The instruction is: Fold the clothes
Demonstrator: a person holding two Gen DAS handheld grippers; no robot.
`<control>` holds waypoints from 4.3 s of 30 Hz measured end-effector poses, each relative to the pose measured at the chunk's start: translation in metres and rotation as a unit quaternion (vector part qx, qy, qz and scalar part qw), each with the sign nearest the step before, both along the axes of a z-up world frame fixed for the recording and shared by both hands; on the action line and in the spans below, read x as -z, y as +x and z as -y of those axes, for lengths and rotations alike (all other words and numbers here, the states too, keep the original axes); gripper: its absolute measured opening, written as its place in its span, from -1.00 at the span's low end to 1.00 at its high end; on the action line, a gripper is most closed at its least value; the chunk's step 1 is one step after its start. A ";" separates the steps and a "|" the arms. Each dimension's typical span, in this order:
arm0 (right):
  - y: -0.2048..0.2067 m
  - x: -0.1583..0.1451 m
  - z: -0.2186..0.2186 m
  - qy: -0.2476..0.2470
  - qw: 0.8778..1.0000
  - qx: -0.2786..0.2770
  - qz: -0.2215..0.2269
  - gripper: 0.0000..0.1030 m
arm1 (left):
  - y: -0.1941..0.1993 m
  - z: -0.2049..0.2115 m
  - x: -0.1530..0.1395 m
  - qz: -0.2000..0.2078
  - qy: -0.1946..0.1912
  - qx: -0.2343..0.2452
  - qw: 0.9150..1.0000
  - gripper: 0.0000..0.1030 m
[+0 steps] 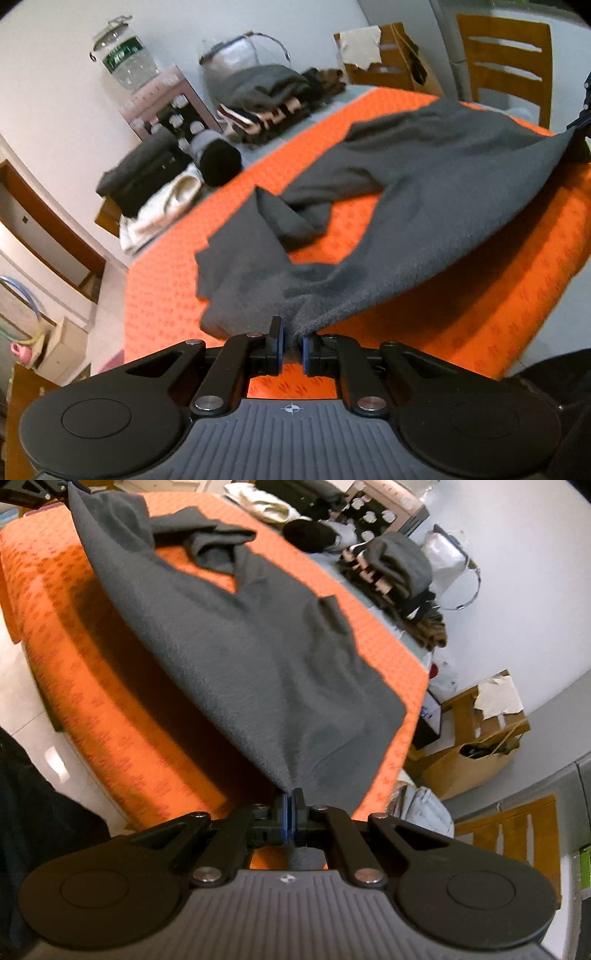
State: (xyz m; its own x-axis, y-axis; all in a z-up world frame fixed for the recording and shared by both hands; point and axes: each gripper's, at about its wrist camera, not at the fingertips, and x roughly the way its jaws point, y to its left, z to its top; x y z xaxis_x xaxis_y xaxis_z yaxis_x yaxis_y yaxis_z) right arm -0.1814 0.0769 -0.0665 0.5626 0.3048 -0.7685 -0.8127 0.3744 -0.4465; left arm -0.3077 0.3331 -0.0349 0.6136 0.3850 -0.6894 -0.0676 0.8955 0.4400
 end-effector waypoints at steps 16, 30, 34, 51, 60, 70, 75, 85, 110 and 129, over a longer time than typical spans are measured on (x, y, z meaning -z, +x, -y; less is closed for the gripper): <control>-0.011 0.012 0.005 -0.004 0.997 -0.004 -0.080 -0.66 | -0.030 -0.013 0.019 -0.005 -0.109 -0.050 0.993 -0.30; 0.014 -0.069 -0.027 0.135 0.976 -0.052 -0.160 -0.47 | -0.037 -0.067 -0.024 0.076 -0.108 -0.154 0.979 -0.04; 0.023 -0.073 -0.045 0.157 0.972 -0.067 -0.159 -0.47 | -0.030 -0.080 -0.022 0.073 -0.078 -0.128 0.986 0.10; -0.034 -0.065 -0.146 0.250 0.951 0.118 -0.140 -0.40 | 0.005 -0.218 0.010 0.058 -0.039 0.019 0.997 0.11; -0.112 -0.061 -0.187 0.263 0.926 0.241 -0.127 -0.35 | 0.059 -0.287 0.019 0.085 -0.161 0.066 0.981 0.07; -0.173 -0.066 -0.191 0.230 0.912 0.323 -0.103 -0.32 | 0.121 -0.303 0.053 0.063 -0.230 0.069 0.969 -0.04; -0.189 -0.071 -0.188 0.216 0.908 0.346 -0.090 -0.31 | 0.139 -0.307 0.063 0.055 -0.273 0.064 0.958 -0.47; -0.179 -0.078 -0.199 0.216 0.916 0.326 -0.088 -0.31 | 0.102 -0.311 0.034 0.093 -0.291 0.064 0.950 -0.88; -0.092 -0.013 -0.416 -0.022 0.960 -0.253 -0.116 -0.76 | -0.054 -0.356 -0.045 0.143 -0.173 -0.005 0.974 -0.88; -0.025 -0.091 -0.366 0.158 0.974 -0.074 -0.143 -0.11 | -0.110 -0.468 -0.039 -0.108 -0.321 -0.121 0.933 -0.88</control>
State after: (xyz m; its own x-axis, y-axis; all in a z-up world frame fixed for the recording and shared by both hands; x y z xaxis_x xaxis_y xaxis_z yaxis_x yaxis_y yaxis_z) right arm -0.2059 0.4427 0.0242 0.2707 0.6127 -0.7425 -0.9425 0.3258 -0.0748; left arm -0.4177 0.8013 0.0038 0.3825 -0.0398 -0.9231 -0.2738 0.9493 -0.1544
